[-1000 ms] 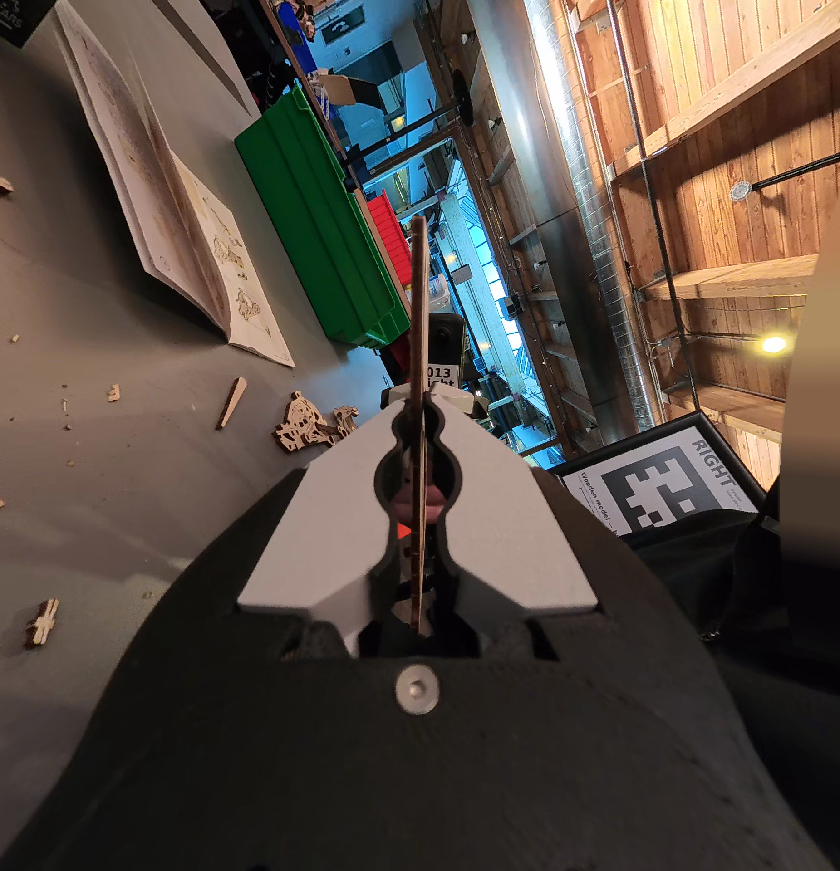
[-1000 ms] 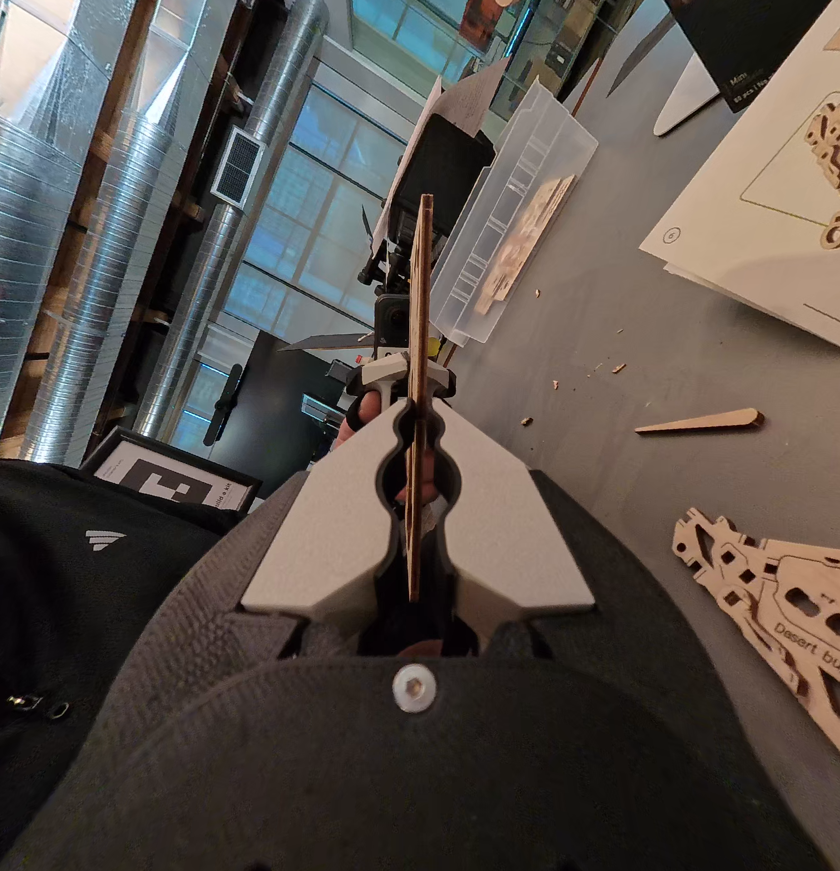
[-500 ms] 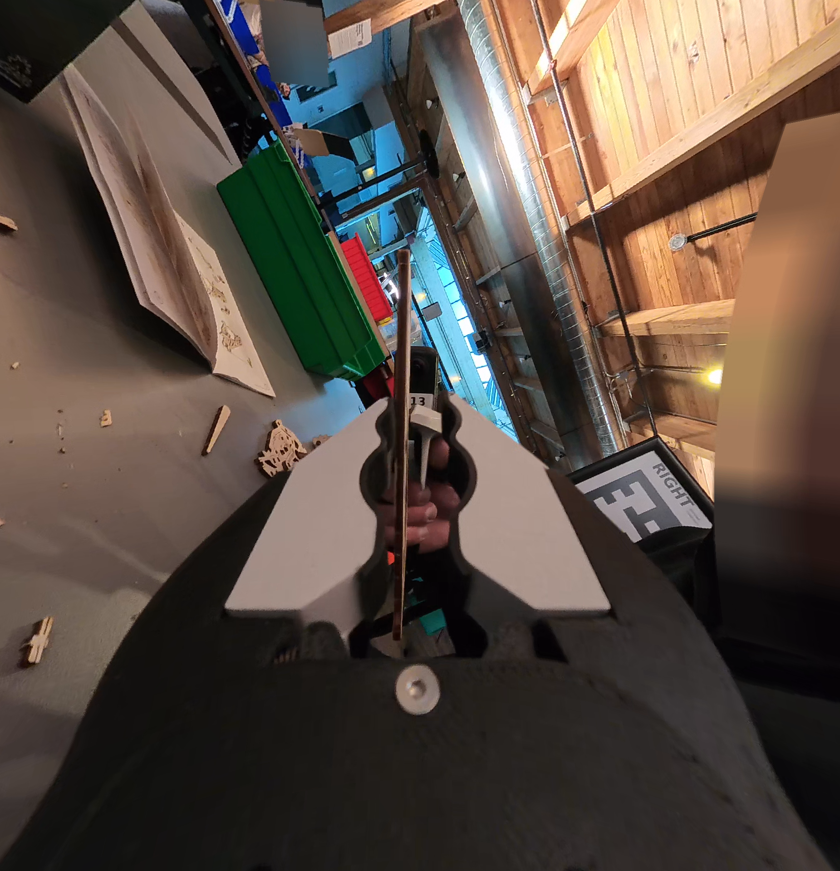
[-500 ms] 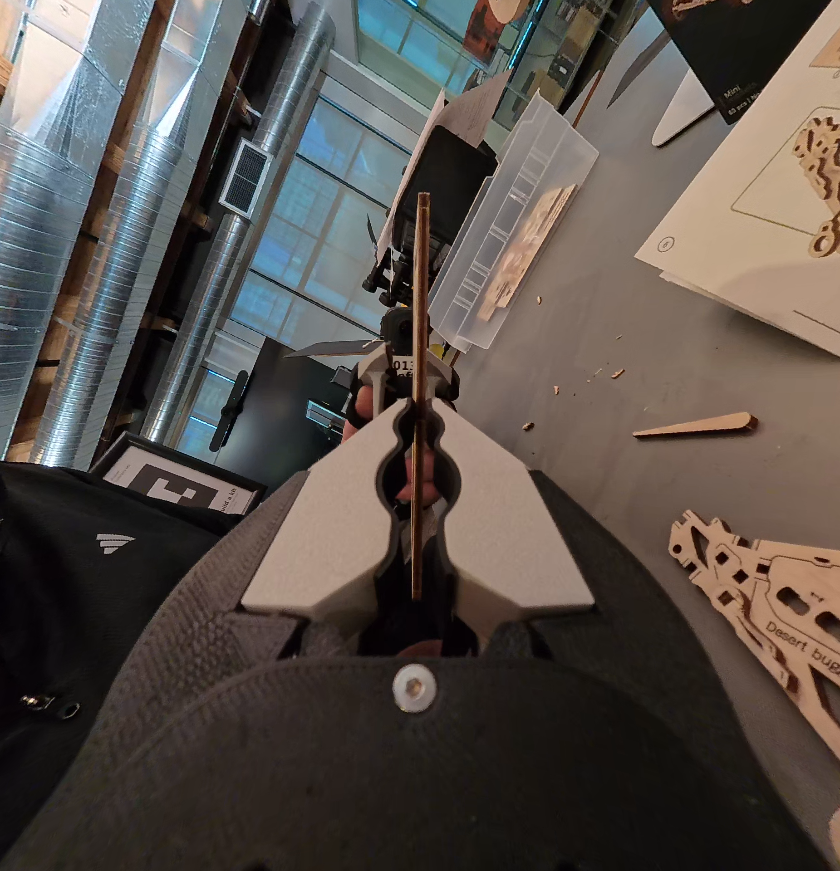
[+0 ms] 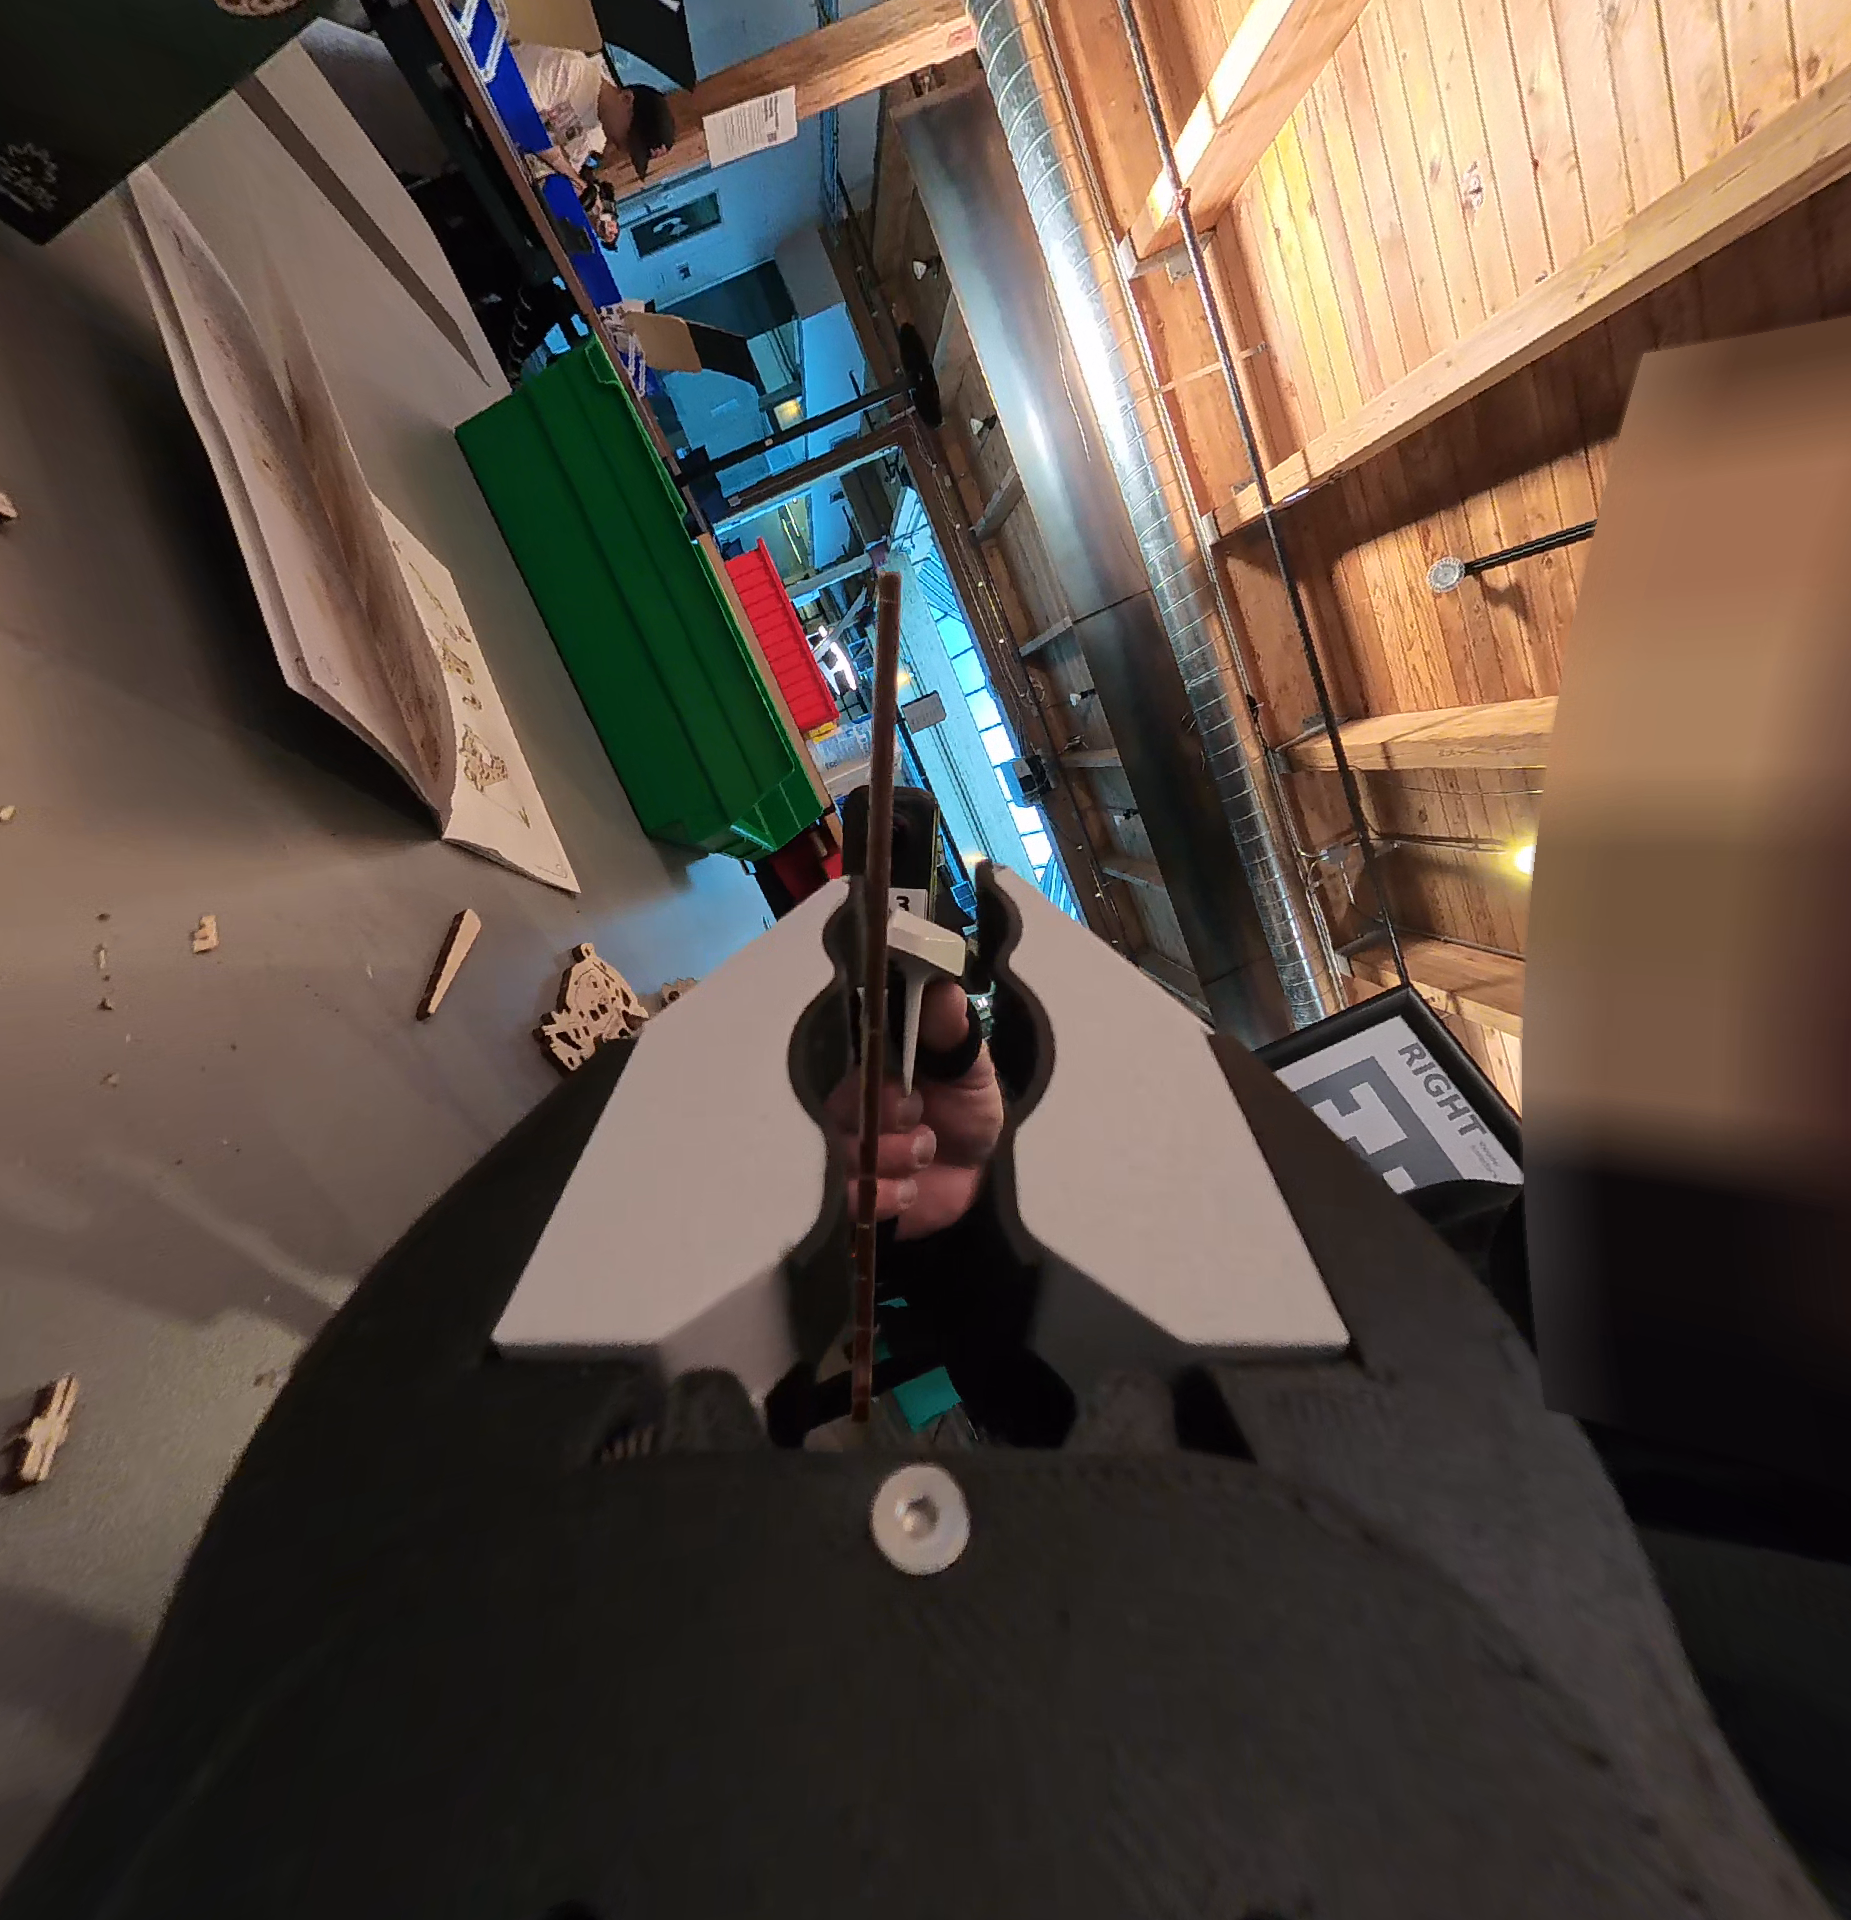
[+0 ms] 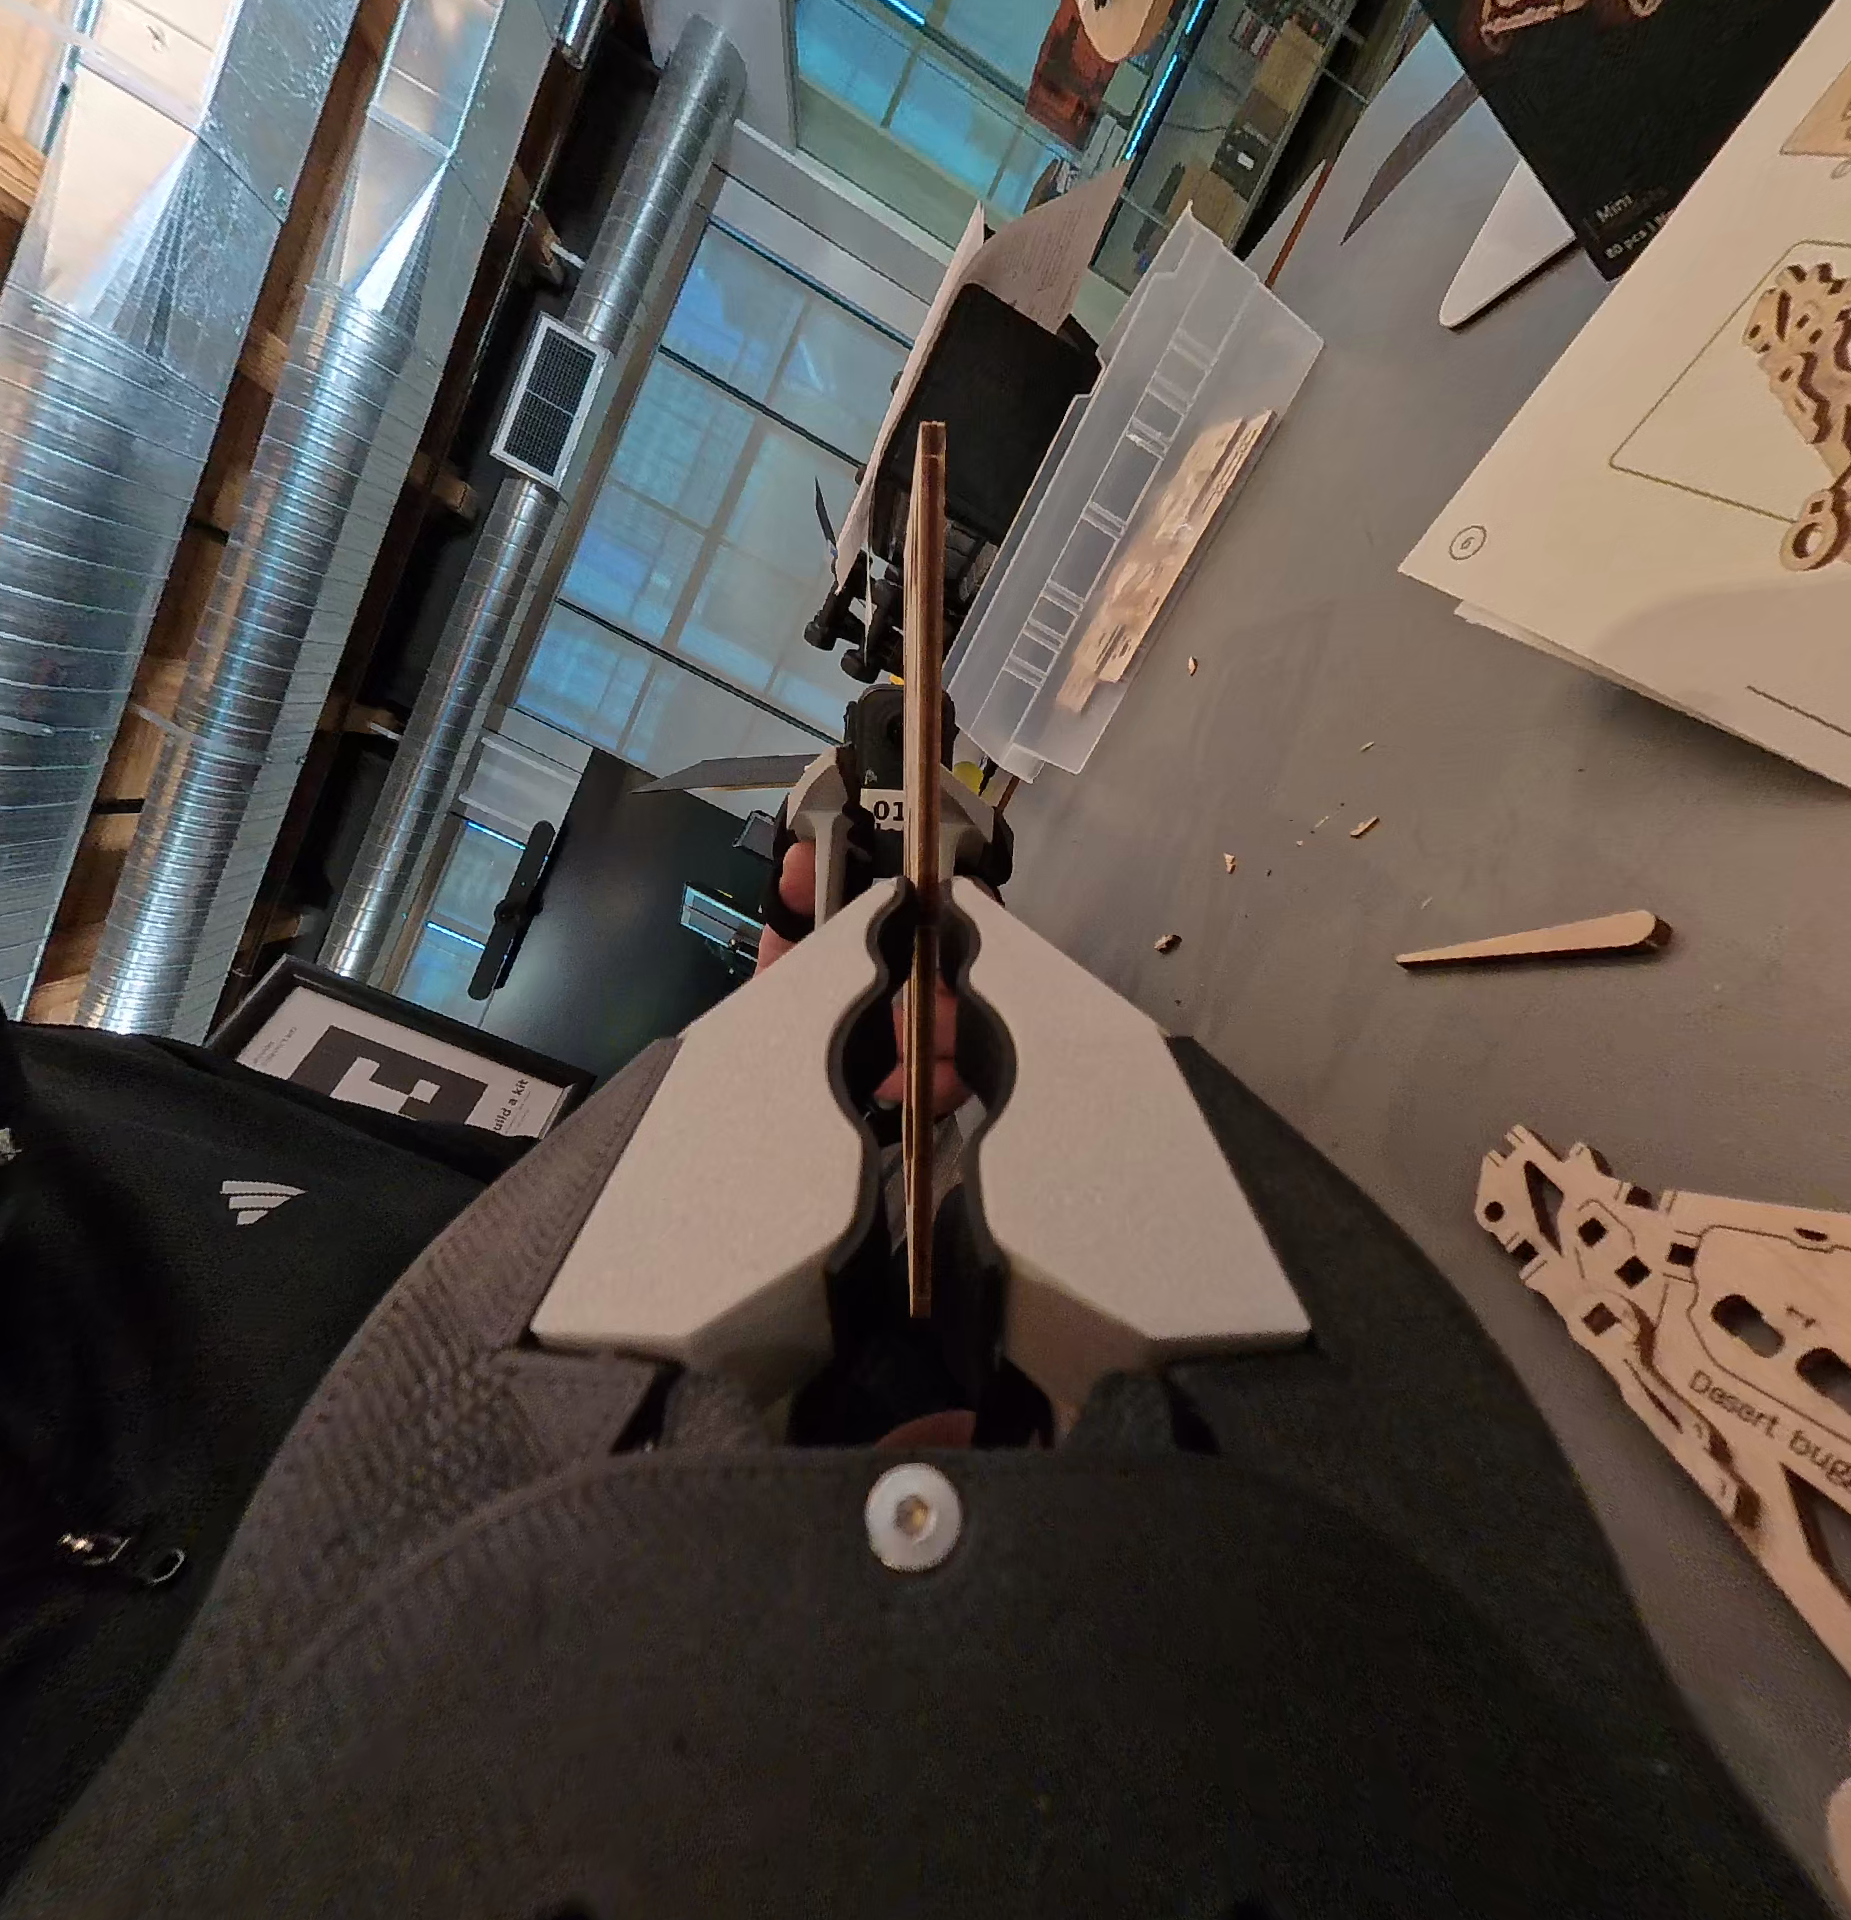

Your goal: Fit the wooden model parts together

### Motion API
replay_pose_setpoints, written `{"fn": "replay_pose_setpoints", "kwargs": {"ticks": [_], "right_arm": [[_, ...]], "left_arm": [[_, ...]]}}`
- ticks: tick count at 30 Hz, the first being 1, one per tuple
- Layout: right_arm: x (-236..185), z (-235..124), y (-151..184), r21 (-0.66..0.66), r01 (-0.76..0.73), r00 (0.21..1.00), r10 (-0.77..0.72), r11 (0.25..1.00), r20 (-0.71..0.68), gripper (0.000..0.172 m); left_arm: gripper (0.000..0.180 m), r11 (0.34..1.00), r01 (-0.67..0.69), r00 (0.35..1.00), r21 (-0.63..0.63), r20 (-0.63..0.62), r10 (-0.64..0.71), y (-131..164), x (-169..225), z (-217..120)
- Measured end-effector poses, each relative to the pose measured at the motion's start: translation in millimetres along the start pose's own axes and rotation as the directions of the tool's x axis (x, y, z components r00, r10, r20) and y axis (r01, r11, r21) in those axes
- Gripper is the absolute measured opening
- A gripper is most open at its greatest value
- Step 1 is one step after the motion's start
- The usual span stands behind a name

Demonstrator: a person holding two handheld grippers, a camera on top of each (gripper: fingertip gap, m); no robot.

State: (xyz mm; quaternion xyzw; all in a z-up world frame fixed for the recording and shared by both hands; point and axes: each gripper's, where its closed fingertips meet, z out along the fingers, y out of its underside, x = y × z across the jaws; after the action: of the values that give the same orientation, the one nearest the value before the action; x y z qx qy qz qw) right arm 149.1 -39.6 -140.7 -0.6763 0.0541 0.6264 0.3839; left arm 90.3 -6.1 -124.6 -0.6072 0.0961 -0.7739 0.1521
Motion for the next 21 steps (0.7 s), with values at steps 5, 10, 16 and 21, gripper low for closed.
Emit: {"fn": "replay_pose_setpoints", "kwargs": {"ticks": [5, 10, 16, 21], "right_arm": [[-0.2, -0.4, -0.3, 0.003, 0.002, 1.000, -0.002, 1.000, -0.001, 0.001], [-1.1, -1.0, -0.8, 0.004, 0.006, 1.000, -0.006, 1.000, -0.003, 0.001], [-2.2, -0.4, -0.8, 0.004, 0.008, 1.000, -0.008, 1.000, 0.001, 0.001], [-2.7, 0.5, -0.3, 0.002, 0.007, 1.000, -0.007, 1.000, 0.006, 0.001]], "left_arm": [[0.018, 1.000, 0.004, 1.000, -0.004, 0.000, -0.004, 0.8, 0.2, -0.2], [0.017, 1.000, 0.000, 1.000, -0.010, 0.004, 0.000, 2.0, 0.3, 0.4], [0.016, 1.000, -0.004, 1.000, -0.015, 0.003, 0.005, 3.2, 1.9, 1.6], [0.015, 1.000, -0.013, 1.000, -0.019, 0.007, 0.014, 3.4, 3.0, 2.6]]}}
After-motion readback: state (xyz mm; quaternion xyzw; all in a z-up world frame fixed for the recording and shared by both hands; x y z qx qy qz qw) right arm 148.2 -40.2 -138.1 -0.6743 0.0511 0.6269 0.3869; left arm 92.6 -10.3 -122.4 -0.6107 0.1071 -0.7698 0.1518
